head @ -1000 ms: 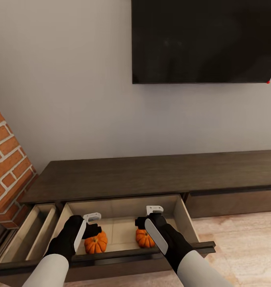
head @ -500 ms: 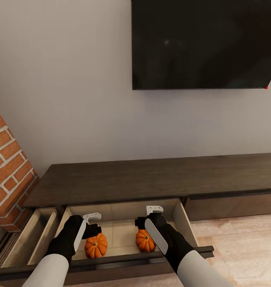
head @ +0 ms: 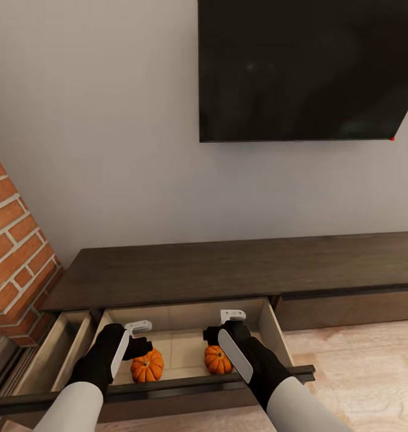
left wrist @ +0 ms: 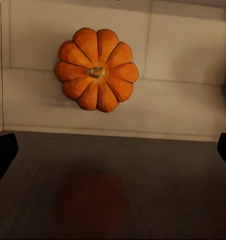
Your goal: Place each of the two pumpkins and all three candles from the living room inside a cabinet in the living room (use any cabinet), then make sure every cabinet is closed, and position the cauldron so it is next to a table in the living room.
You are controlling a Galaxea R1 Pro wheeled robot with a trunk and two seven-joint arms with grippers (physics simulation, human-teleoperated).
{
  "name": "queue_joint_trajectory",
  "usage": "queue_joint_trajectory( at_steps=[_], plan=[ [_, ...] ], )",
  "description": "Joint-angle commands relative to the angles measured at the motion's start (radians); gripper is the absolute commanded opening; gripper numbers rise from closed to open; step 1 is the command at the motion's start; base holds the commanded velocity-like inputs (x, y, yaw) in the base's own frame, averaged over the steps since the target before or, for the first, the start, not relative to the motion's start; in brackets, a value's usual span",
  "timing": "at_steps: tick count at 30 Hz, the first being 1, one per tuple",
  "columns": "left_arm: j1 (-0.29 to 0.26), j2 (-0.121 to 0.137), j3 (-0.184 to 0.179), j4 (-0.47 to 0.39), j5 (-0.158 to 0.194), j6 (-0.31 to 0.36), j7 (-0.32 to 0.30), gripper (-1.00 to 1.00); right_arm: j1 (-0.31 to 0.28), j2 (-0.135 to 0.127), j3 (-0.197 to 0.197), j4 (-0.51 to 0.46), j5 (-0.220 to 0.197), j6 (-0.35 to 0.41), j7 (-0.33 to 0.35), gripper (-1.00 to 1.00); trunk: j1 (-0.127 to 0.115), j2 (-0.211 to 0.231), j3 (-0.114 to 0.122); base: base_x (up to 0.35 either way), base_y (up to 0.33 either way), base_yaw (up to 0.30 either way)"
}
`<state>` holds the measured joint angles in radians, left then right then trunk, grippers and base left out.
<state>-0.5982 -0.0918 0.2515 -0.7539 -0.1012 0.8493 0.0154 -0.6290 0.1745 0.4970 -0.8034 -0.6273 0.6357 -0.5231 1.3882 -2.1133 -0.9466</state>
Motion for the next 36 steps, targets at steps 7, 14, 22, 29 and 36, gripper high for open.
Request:
queue_joint_trajectory(
  at_steps=[7, 14, 22, 29, 36],
  plan=[
    [0.000, 0.001, 0.000, -0.001, 0.000, 0.002, 0.000, 1.00, 0.000, 0.000, 0.000, 0.000, 0.000, -0.001, 0.000, 1.00, -0.027, 0.049, 0.022, -0.001, 0.000, 0.000],
    [0.000, 0.002, 0.000, -0.013, 0.000, 0.013, -0.002, 1.00, 0.000, 0.000, 0.000, -0.002, 0.000, -0.001, 0.000, 1.00, -0.054, 0.098, 0.044, 0.000, 0.000, 0.000],
    [0.003, 0.003, -0.002, -0.185, 0.000, 0.129, -0.006, 1.00, 0.000, 0.000, 0.000, -0.020, 0.000, 0.004, -0.003, 1.00, -0.084, 0.154, 0.069, 0.000, 0.000, 0.000],
    [0.007, 0.002, -0.002, -0.260, 0.001, 0.180, -0.008, 1.00, 0.004, 0.000, -0.003, -0.098, -0.003, 0.062, -0.007, 1.00, -0.111, 0.203, 0.091, 0.000, 0.000, 0.000],
    [0.008, 0.001, -0.003, -0.267, 0.001, 0.187, -0.008, 1.00, 0.005, 0.000, -0.007, -0.110, -0.003, 0.087, -0.008, 1.00, -0.138, 0.252, 0.113, -0.178, 0.000, 0.000]
  ],
)
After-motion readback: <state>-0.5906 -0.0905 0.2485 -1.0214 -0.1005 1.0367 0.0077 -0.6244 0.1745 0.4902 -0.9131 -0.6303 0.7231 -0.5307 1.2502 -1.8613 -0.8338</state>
